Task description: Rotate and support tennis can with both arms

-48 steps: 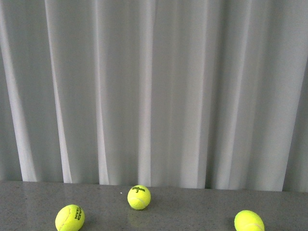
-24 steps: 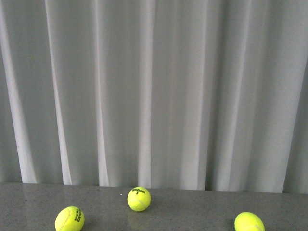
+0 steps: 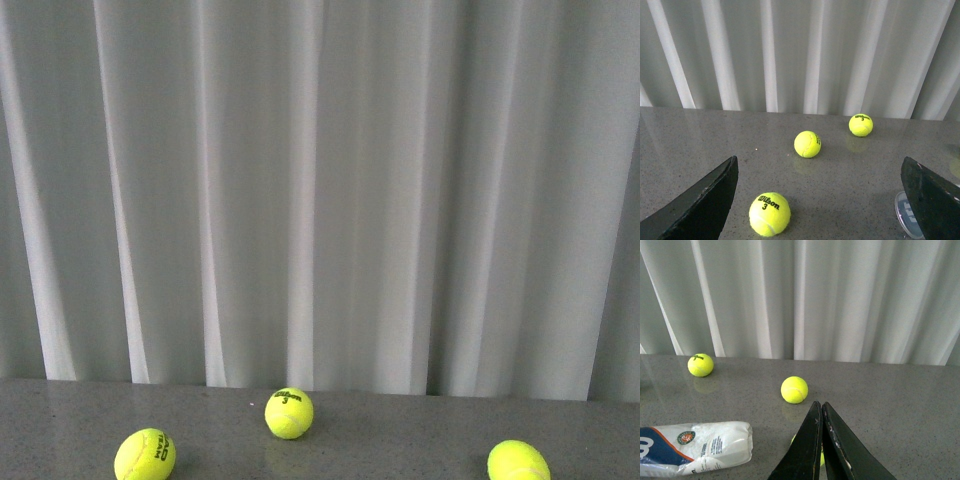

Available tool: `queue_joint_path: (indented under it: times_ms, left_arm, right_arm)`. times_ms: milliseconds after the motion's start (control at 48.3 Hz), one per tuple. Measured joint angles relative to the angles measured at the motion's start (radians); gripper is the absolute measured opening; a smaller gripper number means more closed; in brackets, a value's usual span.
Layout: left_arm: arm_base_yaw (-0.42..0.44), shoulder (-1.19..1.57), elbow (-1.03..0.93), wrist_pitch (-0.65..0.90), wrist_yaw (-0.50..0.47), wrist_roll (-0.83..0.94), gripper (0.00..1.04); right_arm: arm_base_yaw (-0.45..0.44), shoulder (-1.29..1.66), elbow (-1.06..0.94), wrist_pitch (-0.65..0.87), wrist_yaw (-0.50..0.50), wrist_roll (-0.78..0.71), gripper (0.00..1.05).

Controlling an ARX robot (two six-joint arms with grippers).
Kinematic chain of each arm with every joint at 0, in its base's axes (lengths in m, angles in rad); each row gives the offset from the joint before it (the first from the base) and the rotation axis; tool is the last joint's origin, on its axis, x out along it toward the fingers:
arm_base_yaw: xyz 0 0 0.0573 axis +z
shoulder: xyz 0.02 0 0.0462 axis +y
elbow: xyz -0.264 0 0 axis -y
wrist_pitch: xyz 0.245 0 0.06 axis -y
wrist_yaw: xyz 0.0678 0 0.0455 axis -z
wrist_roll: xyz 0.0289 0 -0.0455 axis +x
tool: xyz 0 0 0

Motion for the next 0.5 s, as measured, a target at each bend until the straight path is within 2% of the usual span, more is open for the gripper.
queue_joint_path:
  times_ms: [83, 124, 228, 373, 497]
  left_arm:
    - [0.000, 0.000, 0.000, 0.000, 0.000, 0.000, 0.98]
    - [0.000, 0.000, 0.000, 0.000, 0.000, 0.000, 0.98]
    - [0.000, 0.000, 0.000, 0.000, 0.000, 0.000, 0.98]
    - [0.000, 0.000, 0.000, 0.000, 0.000, 0.000, 0.98]
    - [0.000, 0.000, 0.000, 0.000, 0.000, 0.000, 0.98]
  right_arm:
    - [0.000, -0.001, 0.000, 0.000, 0.000, 0.000, 0.03]
    - [0.000, -0.001, 0.000, 0.000, 0.000, 0.000, 0.08]
    - [0.000, -0.001, 0.000, 0.000, 0.000, 0.000, 0.31]
    - [0.000, -0.001, 0.000, 0.000, 0.000, 0.000, 0.54]
    - [0.000, -0.001, 0.000, 0.000, 0.000, 0.000, 0.83]
